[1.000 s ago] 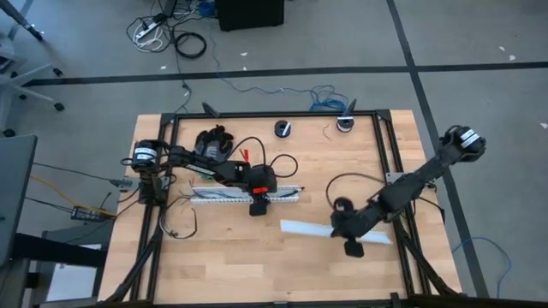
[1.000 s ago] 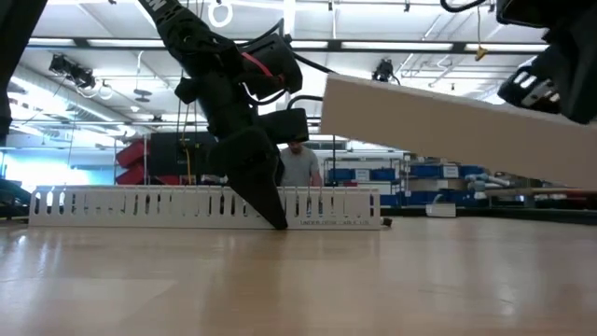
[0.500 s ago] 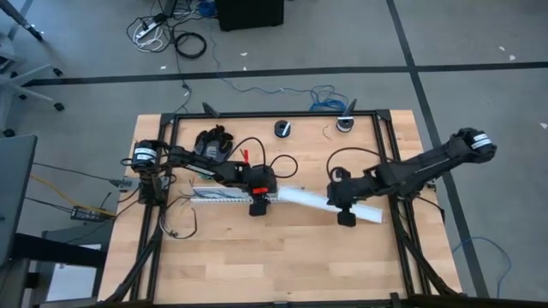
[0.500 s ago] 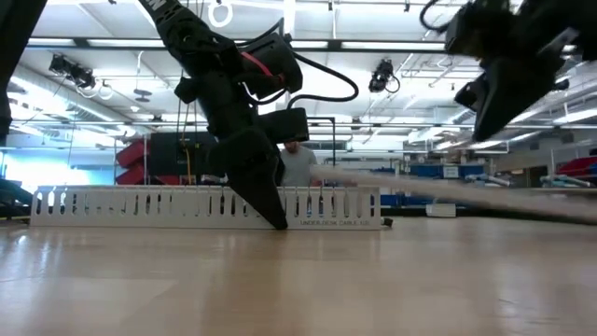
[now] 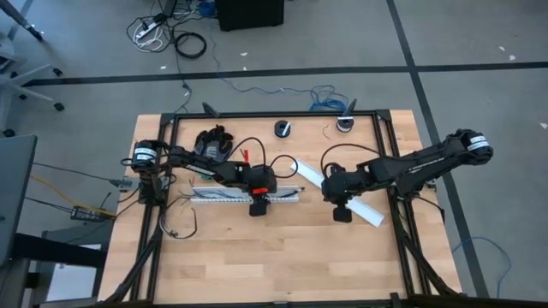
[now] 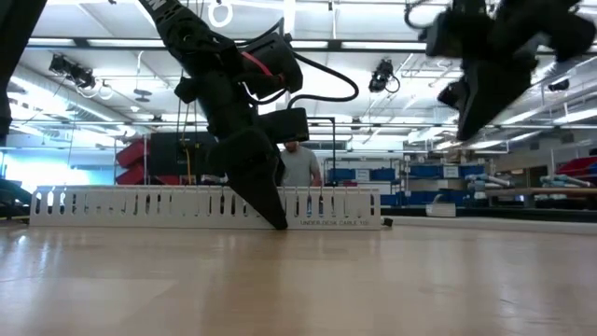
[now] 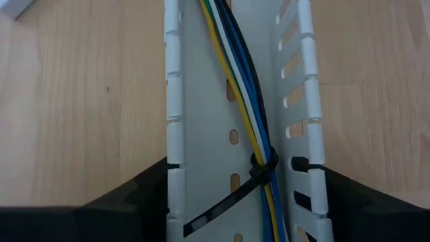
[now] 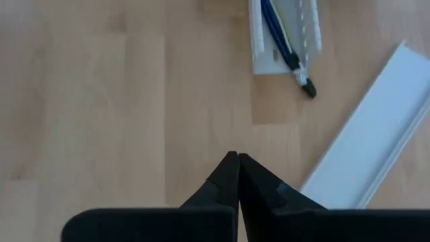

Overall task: Ziptie cables
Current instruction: Close the white cable duct

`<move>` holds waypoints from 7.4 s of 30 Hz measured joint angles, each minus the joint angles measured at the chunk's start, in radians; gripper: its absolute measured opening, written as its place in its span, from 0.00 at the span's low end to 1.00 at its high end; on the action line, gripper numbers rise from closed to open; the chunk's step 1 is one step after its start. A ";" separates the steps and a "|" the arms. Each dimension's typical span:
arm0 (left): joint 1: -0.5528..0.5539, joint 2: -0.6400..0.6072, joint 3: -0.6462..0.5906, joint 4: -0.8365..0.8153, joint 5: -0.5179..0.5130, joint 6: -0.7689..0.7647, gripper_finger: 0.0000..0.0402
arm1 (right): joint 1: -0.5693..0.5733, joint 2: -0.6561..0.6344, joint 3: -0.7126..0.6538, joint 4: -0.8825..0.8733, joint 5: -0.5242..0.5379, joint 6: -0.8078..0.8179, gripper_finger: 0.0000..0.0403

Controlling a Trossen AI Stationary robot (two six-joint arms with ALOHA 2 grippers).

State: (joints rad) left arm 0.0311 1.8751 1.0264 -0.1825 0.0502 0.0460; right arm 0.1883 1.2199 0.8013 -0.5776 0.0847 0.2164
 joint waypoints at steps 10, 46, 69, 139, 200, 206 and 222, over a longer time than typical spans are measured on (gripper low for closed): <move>0.000 0.000 -0.001 0.010 0.000 0.030 0.61 | -0.130 0.076 0.016 0.032 0.049 0.025 0.15; 0.001 0.000 -0.002 0.029 -0.008 0.108 0.61 | -0.289 0.336 -0.050 0.187 0.071 0.069 0.47; 0.024 -0.044 -0.041 0.043 -0.056 0.127 0.61 | -0.318 0.141 -0.053 0.061 -0.052 0.052 0.00; -0.045 -0.059 -0.053 0.173 -0.141 0.159 0.61 | 0.122 0.107 -0.053 -0.047 -0.320 0.045 0.15; -0.038 -0.060 -0.053 0.227 -0.147 0.139 0.61 | 0.394 0.201 0.032 -0.233 0.147 1.499 0.17; -0.037 -0.060 -0.053 0.293 -0.147 0.182 0.61 | 0.526 0.201 0.032 -0.301 0.164 1.817 0.12; -0.037 -0.060 -0.053 0.373 -0.146 0.186 0.61 | 0.587 0.273 0.032 -0.302 0.015 2.012 0.08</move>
State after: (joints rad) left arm -0.0059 1.8153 0.9733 0.1903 -0.0962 0.2321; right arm 0.7753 1.4926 0.8333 -0.8795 0.1001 2.2284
